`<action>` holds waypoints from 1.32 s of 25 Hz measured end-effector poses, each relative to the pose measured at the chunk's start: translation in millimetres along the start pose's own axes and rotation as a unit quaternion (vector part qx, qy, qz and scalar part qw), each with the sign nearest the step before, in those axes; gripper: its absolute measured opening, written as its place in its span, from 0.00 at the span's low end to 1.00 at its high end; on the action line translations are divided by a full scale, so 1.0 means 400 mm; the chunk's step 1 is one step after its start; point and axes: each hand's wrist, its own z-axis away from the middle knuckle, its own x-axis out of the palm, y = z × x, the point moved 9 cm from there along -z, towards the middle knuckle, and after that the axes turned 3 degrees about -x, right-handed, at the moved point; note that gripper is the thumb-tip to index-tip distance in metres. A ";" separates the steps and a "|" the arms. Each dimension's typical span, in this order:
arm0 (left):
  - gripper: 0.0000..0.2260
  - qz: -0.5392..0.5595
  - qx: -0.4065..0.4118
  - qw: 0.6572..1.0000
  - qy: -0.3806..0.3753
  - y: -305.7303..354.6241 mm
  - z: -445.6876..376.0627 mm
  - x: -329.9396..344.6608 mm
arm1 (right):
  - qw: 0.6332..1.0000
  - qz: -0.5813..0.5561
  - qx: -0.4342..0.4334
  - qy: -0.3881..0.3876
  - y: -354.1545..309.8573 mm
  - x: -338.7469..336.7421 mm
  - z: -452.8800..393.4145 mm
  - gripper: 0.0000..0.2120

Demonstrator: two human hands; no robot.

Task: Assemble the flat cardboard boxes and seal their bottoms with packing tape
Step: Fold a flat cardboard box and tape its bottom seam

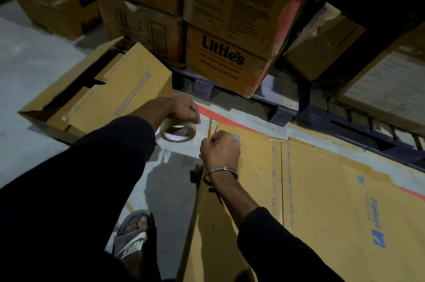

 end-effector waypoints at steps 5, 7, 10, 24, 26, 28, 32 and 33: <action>0.08 -0.010 0.008 1.000 0.012 0.011 0.001 -0.005 | 0.997 0.071 -0.021 -0.003 -0.039 -0.004 0.005 0.08; 0.06 -0.012 0.009 1.000 0.014 0.017 -0.001 -0.009 | 0.995 0.098 -0.030 -0.003 -0.046 -0.003 0.002 0.06; 0.05 -0.017 0.010 0.999 0.025 0.026 -0.002 -0.012 | 0.992 0.118 -0.034 -0.004 -0.057 0.003 -0.016 0.06; 0.05 -0.014 -0.020 0.998 0.064 -0.058 0.024 -0.049 | 0.997 -0.019 -0.040 0.068 -0.039 -0.128 0.006 0.05; 0.06 -0.016 -0.025 0.998 0.056 -0.071 0.025 -0.045 | 0.997 0.000 -0.039 0.064 -0.034 -0.144 -0.061 0.08; 0.05 -0.018 -0.029 0.998 0.057 -0.078 0.026 -0.045 | 0.996 0.065 -0.039 0.050 -0.038 -0.142 -0.120 0.08; 0.06 -0.024 -0.032 0.998 0.057 -0.081 0.015 -0.040 | 0.978 0.206 -0.017 0.038 -0.050 -0.111 -0.162 0.26; 0.06 -0.025 -0.033 0.997 0.058 -0.079 0.014 -0.035 | 0.970 0.240 -0.025 0.039 -0.056 -0.102 -0.164 0.29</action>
